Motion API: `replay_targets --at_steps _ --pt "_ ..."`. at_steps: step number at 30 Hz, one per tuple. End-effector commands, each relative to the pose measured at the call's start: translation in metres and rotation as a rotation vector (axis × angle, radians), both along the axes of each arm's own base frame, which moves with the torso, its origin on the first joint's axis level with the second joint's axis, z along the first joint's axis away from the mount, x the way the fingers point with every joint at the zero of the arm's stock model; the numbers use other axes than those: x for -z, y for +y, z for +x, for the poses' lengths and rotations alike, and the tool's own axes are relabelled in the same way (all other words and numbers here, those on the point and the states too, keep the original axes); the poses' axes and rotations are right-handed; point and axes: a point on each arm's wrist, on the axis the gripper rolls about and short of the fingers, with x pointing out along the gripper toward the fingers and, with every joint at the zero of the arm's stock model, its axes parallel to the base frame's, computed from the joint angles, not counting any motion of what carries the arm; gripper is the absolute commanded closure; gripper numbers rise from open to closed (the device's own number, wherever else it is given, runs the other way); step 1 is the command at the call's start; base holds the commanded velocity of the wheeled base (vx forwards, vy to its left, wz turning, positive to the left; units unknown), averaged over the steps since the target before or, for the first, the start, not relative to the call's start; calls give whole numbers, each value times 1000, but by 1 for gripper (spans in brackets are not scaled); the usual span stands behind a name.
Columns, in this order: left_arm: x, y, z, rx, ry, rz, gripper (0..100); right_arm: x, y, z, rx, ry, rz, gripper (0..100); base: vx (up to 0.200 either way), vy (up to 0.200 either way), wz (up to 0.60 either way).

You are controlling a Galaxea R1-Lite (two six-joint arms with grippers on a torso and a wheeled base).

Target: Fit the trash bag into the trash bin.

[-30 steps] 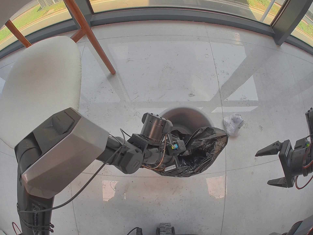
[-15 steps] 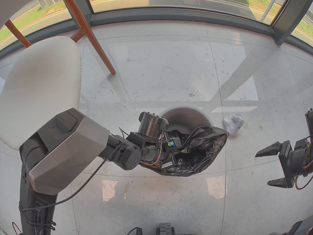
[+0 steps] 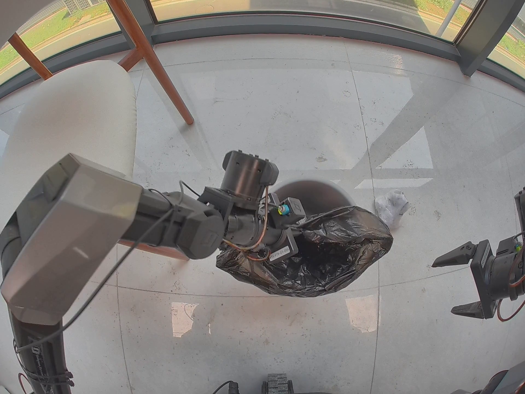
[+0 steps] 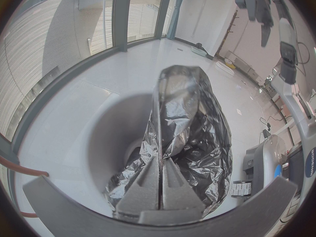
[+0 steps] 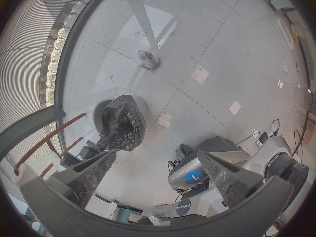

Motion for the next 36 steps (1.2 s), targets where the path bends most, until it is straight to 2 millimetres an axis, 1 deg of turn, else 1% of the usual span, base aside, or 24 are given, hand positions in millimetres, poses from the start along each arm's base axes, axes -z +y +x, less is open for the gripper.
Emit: replay_targets --at_steps 1,2,5,18,25,33,36 --pt "-53 8 -8 -13 -82 -72 100 1 -1 -3 0 -2 1 0 0 0 0" --pt "-57 8 -8 -17 -92 -82 100 1 -1 -3 0 -2 1 0 0 0 0" --pt "-63 8 -7 -16 -105 -92 100 1 -1 -3 0 0 0 0 0 0 0" --pt "-66 6 -7 -34 -115 -95 100 2 -3 -8 2 -5 2 0 0 0 0" --pt "-68 5 -6 -37 -123 -106 100 3 -5 -8 9 0 0 0 200 0 0" --pt "-61 4 -7 -38 -104 -97 100 3 -5 -8 9 1 0 0 200 0 0" --pt "-59 3 -9 -72 -90 -97 100 3 -4 -8 7 2 2 0 0 0 0"
